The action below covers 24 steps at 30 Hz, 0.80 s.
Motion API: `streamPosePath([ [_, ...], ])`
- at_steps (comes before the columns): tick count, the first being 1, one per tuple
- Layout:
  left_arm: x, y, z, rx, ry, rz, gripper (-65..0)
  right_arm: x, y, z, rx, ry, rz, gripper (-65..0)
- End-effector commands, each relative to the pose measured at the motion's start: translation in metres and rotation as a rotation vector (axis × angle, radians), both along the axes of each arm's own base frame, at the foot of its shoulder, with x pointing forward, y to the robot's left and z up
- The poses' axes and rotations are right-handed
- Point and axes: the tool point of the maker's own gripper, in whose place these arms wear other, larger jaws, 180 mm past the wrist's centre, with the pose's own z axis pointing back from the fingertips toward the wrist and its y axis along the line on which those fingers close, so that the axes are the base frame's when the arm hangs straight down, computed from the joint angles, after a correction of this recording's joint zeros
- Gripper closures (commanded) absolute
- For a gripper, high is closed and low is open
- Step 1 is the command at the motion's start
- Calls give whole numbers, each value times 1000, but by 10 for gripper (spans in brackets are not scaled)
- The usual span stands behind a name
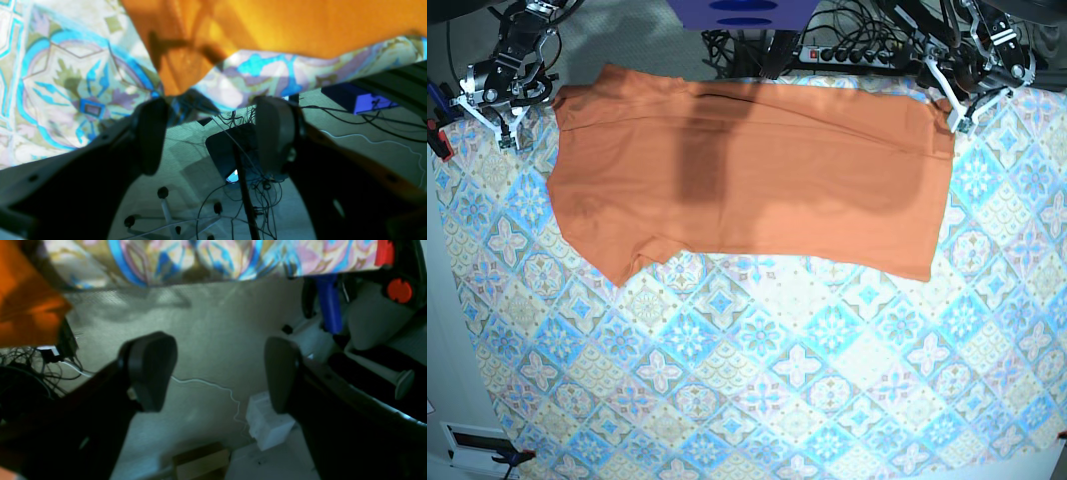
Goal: Fold the T-shirt properly
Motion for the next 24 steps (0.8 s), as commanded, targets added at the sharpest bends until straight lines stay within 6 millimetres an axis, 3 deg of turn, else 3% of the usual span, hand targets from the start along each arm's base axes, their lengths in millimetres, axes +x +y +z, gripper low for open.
streamPosePath([
  [1,-19,2,-8,13,67,9,-412,4,-8,9,-31,-16,0,-432],
  [10,-31,4,-7,20,88,4,-412,4,-9,10,-35,-15,0,-432],
  [19,-44,8,13,68,76,-37,-412,3,-9,9,-32,-12,-1,-432],
  [24,-47,8,14,72,84,-40,-412,3,-9,9,-32,-12,-1,-432],
])
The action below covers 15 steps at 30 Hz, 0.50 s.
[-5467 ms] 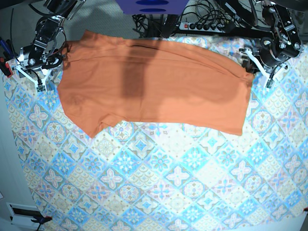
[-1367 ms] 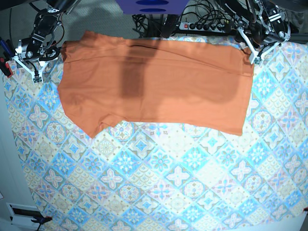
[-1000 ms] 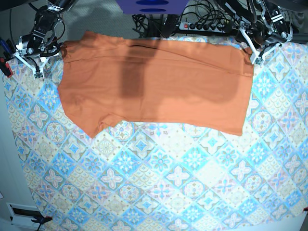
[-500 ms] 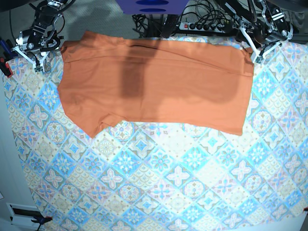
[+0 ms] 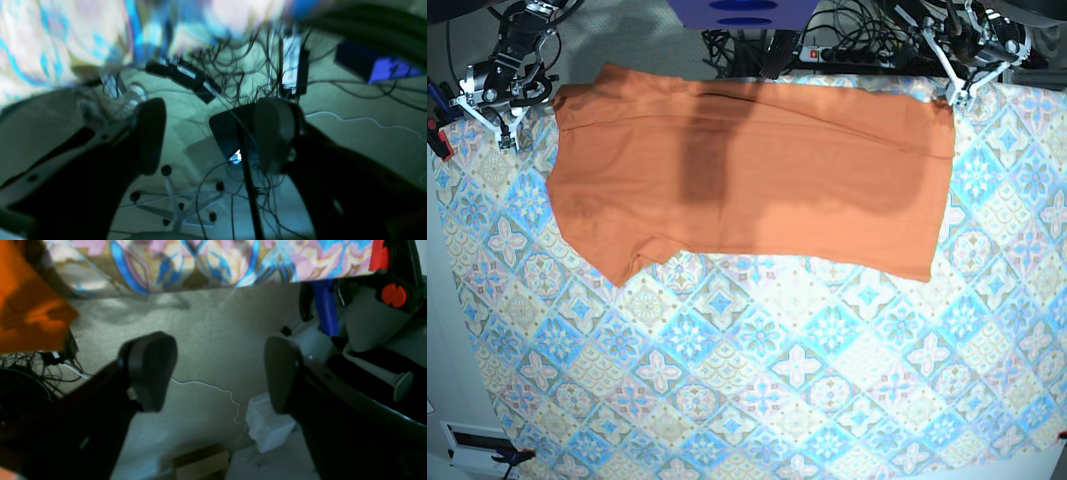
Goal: Fold the T-shirt properly
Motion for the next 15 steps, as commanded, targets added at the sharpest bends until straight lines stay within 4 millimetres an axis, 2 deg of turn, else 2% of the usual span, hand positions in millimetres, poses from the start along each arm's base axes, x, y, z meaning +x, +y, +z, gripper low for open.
streamPosePath([
  [1,-8,6,3,24,24,-6,-412,3,-8,8,-31,-13,2,-432],
  [6,-10,5,2,20,26,-3,-412,2,-6,4,-21,-4,4,-432],
  [11,-11,3,-1,11,31,3,-413,-11,-1,-13,19,47,-11,-432],
  [15,-21,0,-15,-24,70,35,-423,-29,2,-23,39,90,-18,-432],
])
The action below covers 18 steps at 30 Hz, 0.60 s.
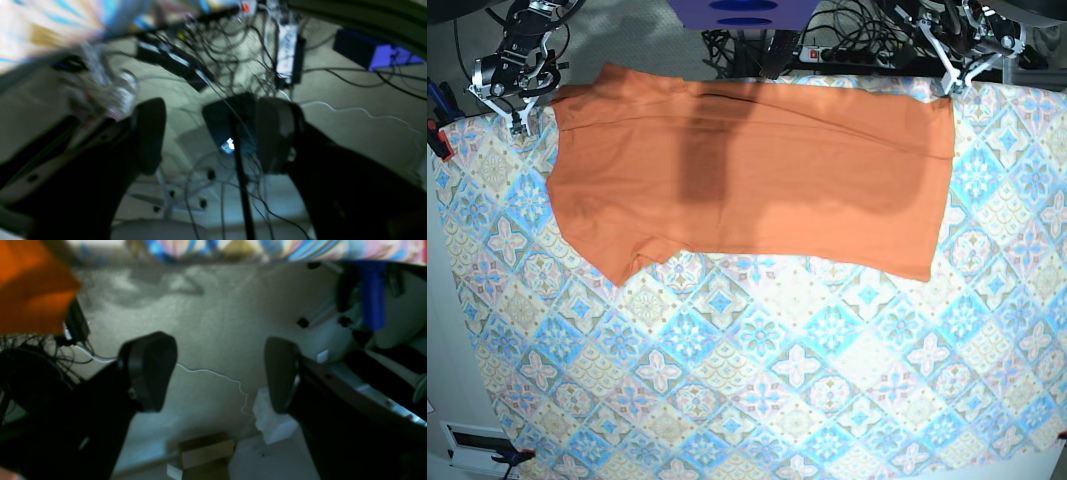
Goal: Fold the T-shirt properly
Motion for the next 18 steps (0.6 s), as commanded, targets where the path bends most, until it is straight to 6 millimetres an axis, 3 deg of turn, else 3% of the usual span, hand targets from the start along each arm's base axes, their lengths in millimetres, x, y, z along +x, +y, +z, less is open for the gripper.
streamPosePath([
  [1,2,6,1,11,-4,-1,-446,0,-8,5,-25,0,-2,-432],
  [6,-4,4,-4,2,21,2,-650,-14,-6,-3,-9,35,-12,-432],
  [11,-20,-24,-25,-55,113,-85,-650,-28,-2,-14,20,78,-27,-432],
  [18,-39,-38,-59,-82,152,-92,-650,-52,7,-35,77,119,-64,-432],
])
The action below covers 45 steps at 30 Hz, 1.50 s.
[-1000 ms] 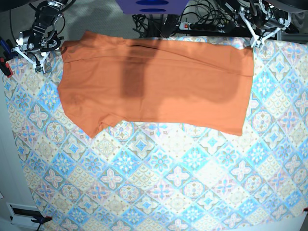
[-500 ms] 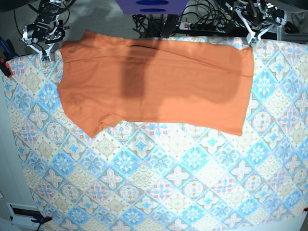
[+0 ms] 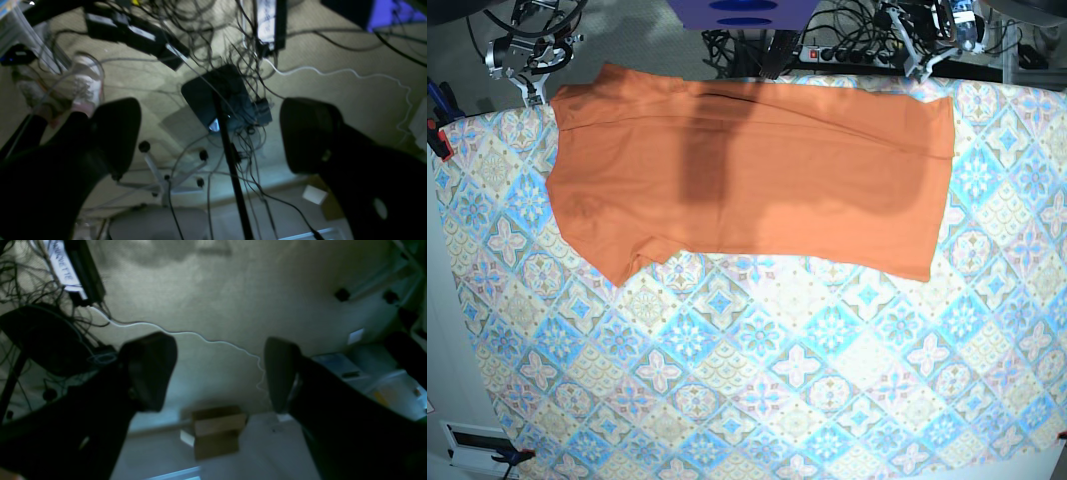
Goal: Fold the T-shirt properly
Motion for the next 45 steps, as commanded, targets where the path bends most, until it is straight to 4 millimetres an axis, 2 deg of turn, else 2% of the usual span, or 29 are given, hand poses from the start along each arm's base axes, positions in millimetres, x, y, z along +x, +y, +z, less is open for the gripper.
streamPosePath([
  [1,-10,-1,-2,1,20,-9,-650,-13,-11,2,-27,21,-25,-432],
  [6,-20,-6,-22,-19,65,-8,-650,-43,-27,-10,-90,33,-124,-432],
  [12,-29,-35,-59,-130,112,59,-650,-73,9,-49,37,65,-162,-432],
  [13,-29,-37,-63,-145,117,67,-650,-66,18,-57,65,46,-168,-432],
  [17,-31,-62,-78,-234,125,137,-650,-69,58,-85,187,34,-210,-432],
  [20,-24,-73,-84,-284,102,201,-650,-64,87,-100,269,11,-238,-432],
  [27,-5,-86,-88,-348,31,296,-650,-53,127,-123,317,-57,-311,-432],
  [34,16,-90,-89,-359,-3,293,-650,-36,163,-134,355,-152,-363,-432],
  [39,20,-92,-89,-364,-13,294,-650,-20,184,-135,397,-259,-398,-432],
  [42,37,-98,-89,-382,-101,301,-650,-14,201,-134,423,-302,-415,-432],
  [45,48,-91,-91,-347,-190,296,-650,-7,212,-133,436,-347,-425,-432],
])
